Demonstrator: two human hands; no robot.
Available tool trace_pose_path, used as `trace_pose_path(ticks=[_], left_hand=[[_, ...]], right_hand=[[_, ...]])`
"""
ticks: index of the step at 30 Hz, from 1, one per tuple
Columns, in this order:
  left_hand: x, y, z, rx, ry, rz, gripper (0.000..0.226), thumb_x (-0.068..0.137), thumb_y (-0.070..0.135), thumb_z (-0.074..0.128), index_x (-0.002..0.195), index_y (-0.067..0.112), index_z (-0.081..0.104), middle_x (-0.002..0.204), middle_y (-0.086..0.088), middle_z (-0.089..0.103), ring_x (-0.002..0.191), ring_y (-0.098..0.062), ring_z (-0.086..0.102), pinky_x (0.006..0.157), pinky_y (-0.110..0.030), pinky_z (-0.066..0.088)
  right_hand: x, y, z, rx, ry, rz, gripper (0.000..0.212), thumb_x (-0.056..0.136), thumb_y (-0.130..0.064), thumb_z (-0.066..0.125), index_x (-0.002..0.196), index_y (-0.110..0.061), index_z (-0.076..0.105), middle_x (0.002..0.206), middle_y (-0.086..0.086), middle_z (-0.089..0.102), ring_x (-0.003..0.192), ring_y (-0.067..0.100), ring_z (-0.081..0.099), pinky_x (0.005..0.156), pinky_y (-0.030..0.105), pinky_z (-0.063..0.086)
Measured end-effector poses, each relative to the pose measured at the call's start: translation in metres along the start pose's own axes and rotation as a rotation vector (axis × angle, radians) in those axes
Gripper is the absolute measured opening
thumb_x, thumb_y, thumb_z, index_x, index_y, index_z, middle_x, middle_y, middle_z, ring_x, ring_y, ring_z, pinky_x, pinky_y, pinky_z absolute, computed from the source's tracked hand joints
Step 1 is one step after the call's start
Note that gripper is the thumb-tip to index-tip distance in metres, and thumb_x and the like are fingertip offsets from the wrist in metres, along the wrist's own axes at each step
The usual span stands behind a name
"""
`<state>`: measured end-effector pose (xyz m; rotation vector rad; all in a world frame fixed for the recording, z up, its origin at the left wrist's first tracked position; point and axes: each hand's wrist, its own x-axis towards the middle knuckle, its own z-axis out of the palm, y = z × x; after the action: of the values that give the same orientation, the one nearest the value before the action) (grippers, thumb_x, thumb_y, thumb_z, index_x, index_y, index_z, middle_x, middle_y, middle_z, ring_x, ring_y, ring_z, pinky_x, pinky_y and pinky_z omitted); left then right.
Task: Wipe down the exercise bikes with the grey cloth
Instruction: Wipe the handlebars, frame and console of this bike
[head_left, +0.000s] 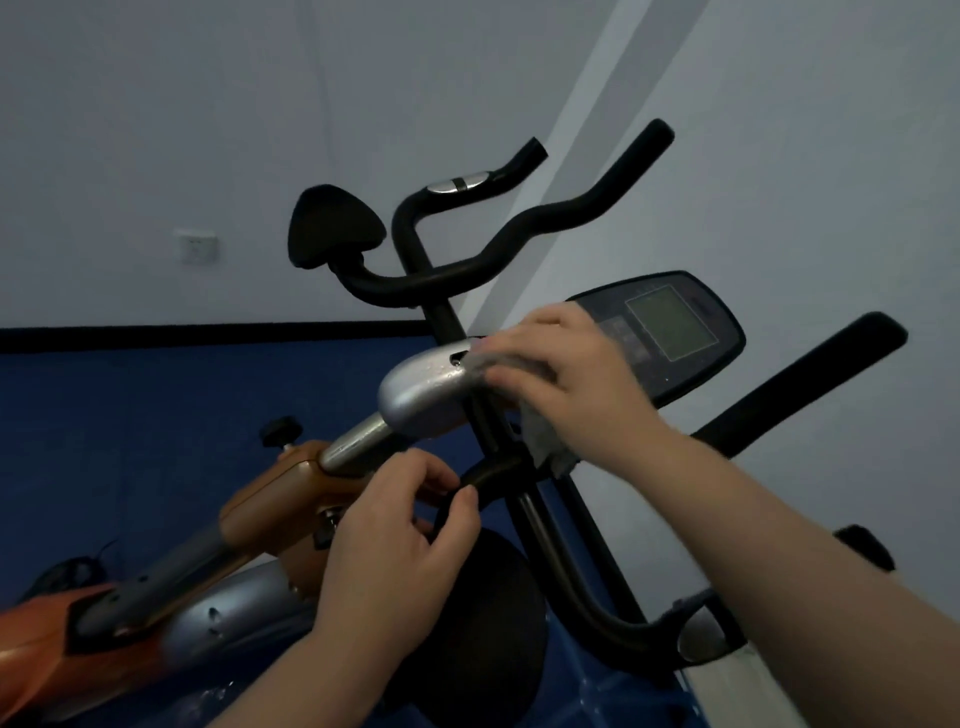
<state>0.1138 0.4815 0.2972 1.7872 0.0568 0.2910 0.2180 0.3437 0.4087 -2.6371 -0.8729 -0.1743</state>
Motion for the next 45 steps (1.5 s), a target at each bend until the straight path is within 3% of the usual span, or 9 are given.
trace_pose_path(ticks=[3,10,14,18,21,25,29,41,45], left_hand=[[0.0,0.001,0.0,0.005,-0.005,-0.007,0.022,0.074,0.057,0.049,0.079,0.036,0.055,0.08,0.013,0.061,0.068,-0.009,0.061,0.057,-0.035,0.053],[0.0,0.003,-0.001,-0.007,-0.004,-0.016,0.022,0.074,0.056,0.049,0.078,0.035,0.055,0.076,0.012,0.061,0.064,-0.01,0.06,0.057,-0.037,0.053],[0.0,0.002,0.0,0.003,-0.008,-0.013,0.022,0.074,0.056,0.049,0.078,0.035,0.055,0.075,0.01,0.06,0.063,-0.01,0.06,0.055,-0.036,0.052],[0.0,0.003,-0.001,0.01,-0.019,0.007,0.021,0.075,0.054,0.049,0.078,0.033,0.054,0.075,0.009,0.06,0.061,-0.01,0.059,0.055,-0.036,0.051],[0.0,0.002,0.0,0.011,-0.01,0.004,0.02,0.075,0.054,0.049,0.077,0.034,0.054,0.074,0.01,0.06,0.062,-0.009,0.059,0.055,-0.036,0.051],[0.002,0.002,-0.002,0.031,-0.034,0.028,0.02,0.075,0.054,0.048,0.078,0.034,0.052,0.076,0.011,0.059,0.065,-0.009,0.059,0.054,-0.032,0.05],[0.001,0.002,-0.002,0.01,-0.022,0.02,0.021,0.075,0.054,0.048,0.078,0.034,0.053,0.075,0.01,0.059,0.064,-0.011,0.059,0.054,-0.035,0.051],[0.002,0.0,-0.002,0.047,-0.023,0.053,0.018,0.076,0.051,0.049,0.079,0.034,0.053,0.076,0.011,0.058,0.064,-0.009,0.058,0.054,-0.029,0.047],[0.001,0.0,-0.002,0.013,0.005,0.011,0.019,0.075,0.051,0.052,0.081,0.034,0.056,0.079,0.01,0.061,0.068,-0.011,0.06,0.058,-0.036,0.053]], right_hand=[[0.003,0.003,0.031,-0.326,-0.028,-0.053,0.021,0.082,-0.041,0.069,0.098,-0.029,0.075,0.103,-0.002,0.059,0.099,0.019,0.047,0.082,0.035,0.037],[0.006,0.02,-0.006,-0.104,-0.427,0.022,0.018,0.085,-0.031,0.069,0.102,-0.034,0.074,0.1,-0.016,0.063,0.091,0.001,0.057,0.081,0.026,0.048],[0.004,0.012,0.014,-0.206,-0.251,0.034,0.02,0.085,-0.03,0.068,0.104,-0.032,0.073,0.106,-0.01,0.062,0.098,0.012,0.058,0.086,0.035,0.047],[0.005,0.025,-0.007,-0.066,-0.465,0.056,0.016,0.086,-0.034,0.066,0.101,-0.035,0.073,0.101,-0.017,0.059,0.093,0.004,0.057,0.085,0.035,0.05],[0.007,0.016,0.011,-0.198,-0.306,-0.008,0.016,0.086,-0.039,0.064,0.099,-0.034,0.073,0.099,-0.011,0.056,0.091,0.009,0.054,0.078,0.034,0.048],[0.01,0.019,0.001,-0.182,-0.462,-0.036,0.016,0.086,-0.038,0.064,0.1,-0.036,0.072,0.1,-0.018,0.053,0.087,0.003,0.053,0.077,0.03,0.047],[0.007,0.021,0.005,-0.217,-0.328,-0.003,0.02,0.088,-0.033,0.063,0.105,-0.03,0.072,0.103,-0.011,0.055,0.092,0.01,0.056,0.079,0.032,0.047],[-0.001,0.017,0.005,-0.044,-0.409,0.011,0.016,0.086,-0.035,0.064,0.101,-0.036,0.071,0.098,-0.019,0.055,0.094,0.003,0.053,0.085,0.035,0.048],[0.007,0.016,0.004,0.026,-0.057,0.066,0.015,0.083,-0.035,0.066,0.096,-0.03,0.072,0.093,-0.015,0.056,0.086,0.001,0.055,0.076,0.024,0.05]])
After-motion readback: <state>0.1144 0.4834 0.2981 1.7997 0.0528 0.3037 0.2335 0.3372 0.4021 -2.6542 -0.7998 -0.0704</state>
